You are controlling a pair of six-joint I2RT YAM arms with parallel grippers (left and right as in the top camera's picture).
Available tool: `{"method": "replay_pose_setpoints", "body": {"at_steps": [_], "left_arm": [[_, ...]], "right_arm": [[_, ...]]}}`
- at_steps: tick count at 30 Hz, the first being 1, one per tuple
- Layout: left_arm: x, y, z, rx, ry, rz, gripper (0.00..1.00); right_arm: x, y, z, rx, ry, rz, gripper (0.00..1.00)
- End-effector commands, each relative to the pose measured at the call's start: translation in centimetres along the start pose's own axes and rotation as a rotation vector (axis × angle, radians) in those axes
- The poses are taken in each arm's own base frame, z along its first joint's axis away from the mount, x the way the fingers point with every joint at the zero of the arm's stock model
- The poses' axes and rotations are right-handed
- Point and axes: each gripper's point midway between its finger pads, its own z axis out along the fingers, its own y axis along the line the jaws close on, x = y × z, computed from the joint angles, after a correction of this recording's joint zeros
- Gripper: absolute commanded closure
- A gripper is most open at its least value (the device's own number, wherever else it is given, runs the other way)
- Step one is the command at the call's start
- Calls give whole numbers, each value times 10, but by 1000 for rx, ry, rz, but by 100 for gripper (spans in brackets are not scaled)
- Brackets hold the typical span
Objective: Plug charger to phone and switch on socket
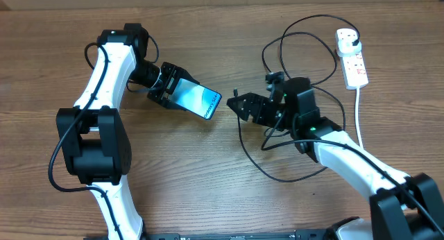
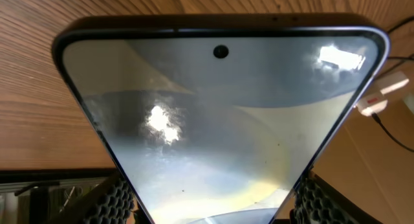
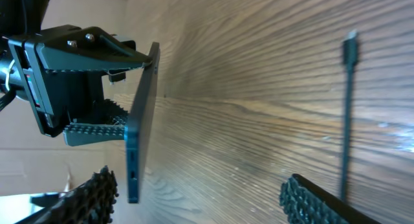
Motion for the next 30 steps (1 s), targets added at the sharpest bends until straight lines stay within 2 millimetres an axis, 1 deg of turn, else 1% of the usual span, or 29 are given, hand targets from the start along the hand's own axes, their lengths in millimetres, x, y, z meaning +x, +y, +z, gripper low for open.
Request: {"method": "replay_pose_setpoints", "body": {"at_steps": [1, 4, 7, 10, 12, 13, 15, 18, 21, 30], "left_arm": [[-3, -5, -6, 6, -31, -6, 96], [-2, -6, -5, 5, -33, -6, 96], [0, -7, -3, 3, -30, -9, 96], [4, -8, 0, -3, -25, -2, 96], [6, -9, 3, -8, -23, 4, 96], [7, -8, 4, -16, -27, 9, 96], [5, -7, 5, -32, -48, 12, 96], [0, -4, 5, -51, -77, 14, 96], [-2, -1, 5, -64, -88, 11, 96], [-11, 5, 3, -96, -141, 11, 96]], "right_arm": [[0, 19, 10, -54, -4, 40, 20], [2, 32, 17, -92, -12, 29, 22], [4, 32, 26, -70, -39, 52, 24], [14, 27, 46, -42, -49, 68, 25], [21, 21, 63, -42, -49, 64, 25], [19, 11, 73, -20, -75, 66, 25], [19, -2, 85, 7, -74, 100, 25], [23, -15, 100, 35, -54, 116, 25], [25, -23, 108, 50, -42, 135, 25], [21, -25, 107, 51, -50, 136, 24]]}}
